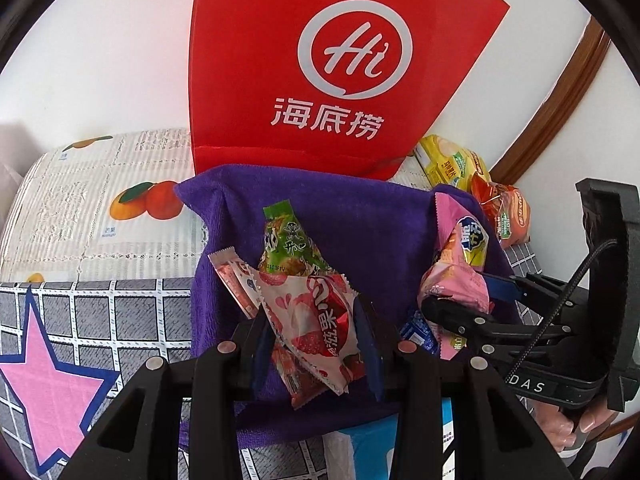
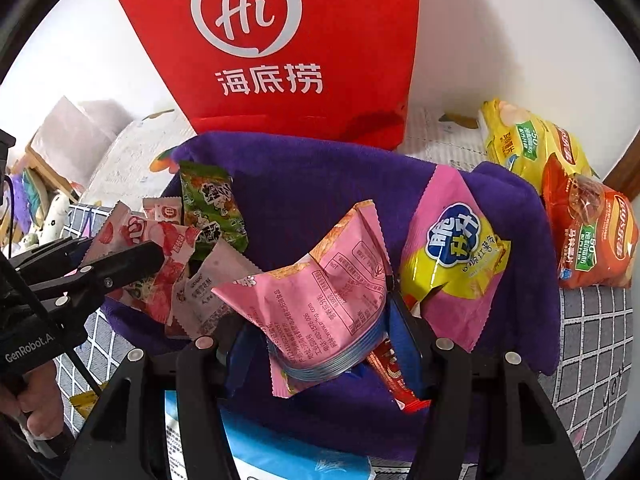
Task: Organize snacks
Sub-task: 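Open both tools to drop the bags onto the purple towel, then withdraw both open tools from the towel toward the loose snacks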
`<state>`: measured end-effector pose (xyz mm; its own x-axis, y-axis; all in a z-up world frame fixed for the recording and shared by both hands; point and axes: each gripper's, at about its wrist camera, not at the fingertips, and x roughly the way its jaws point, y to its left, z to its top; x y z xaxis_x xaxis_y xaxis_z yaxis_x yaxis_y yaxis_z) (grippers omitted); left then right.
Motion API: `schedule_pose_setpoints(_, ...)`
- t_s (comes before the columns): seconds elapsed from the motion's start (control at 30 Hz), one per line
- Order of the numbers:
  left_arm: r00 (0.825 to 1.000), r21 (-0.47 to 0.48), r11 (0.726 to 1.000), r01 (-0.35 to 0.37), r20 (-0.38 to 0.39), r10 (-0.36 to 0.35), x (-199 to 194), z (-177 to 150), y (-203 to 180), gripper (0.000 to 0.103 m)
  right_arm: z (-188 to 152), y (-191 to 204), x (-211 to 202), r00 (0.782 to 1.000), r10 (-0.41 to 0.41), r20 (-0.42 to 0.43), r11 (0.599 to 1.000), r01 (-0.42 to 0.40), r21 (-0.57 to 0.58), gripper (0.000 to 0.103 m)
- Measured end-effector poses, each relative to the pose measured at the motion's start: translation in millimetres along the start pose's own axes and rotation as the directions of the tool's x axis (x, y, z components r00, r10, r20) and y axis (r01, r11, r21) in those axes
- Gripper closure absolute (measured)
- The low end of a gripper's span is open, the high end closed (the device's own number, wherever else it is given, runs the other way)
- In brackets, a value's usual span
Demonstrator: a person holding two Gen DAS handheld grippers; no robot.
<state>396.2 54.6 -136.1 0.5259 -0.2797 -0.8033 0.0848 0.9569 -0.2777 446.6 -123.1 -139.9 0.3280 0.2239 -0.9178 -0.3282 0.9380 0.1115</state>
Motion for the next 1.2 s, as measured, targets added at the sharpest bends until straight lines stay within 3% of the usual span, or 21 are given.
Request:
schedule_pose_setpoints(0.57,1.000,0.008,1.000,-0.008,-0.024,0.009,8,-2,-3,0.067,0,10,-9,0.999,-0.028,0.017,0.997,0.029,-0.066,0.034)
schedule_pose_setpoints(1.2,0.999,0.015,1.000,0.011,-0.050,-0.011,13,-2,-10,0.065,2,1,-39,0.994,0.015,0.109,1.000,-0.015,-0.004,0.033)
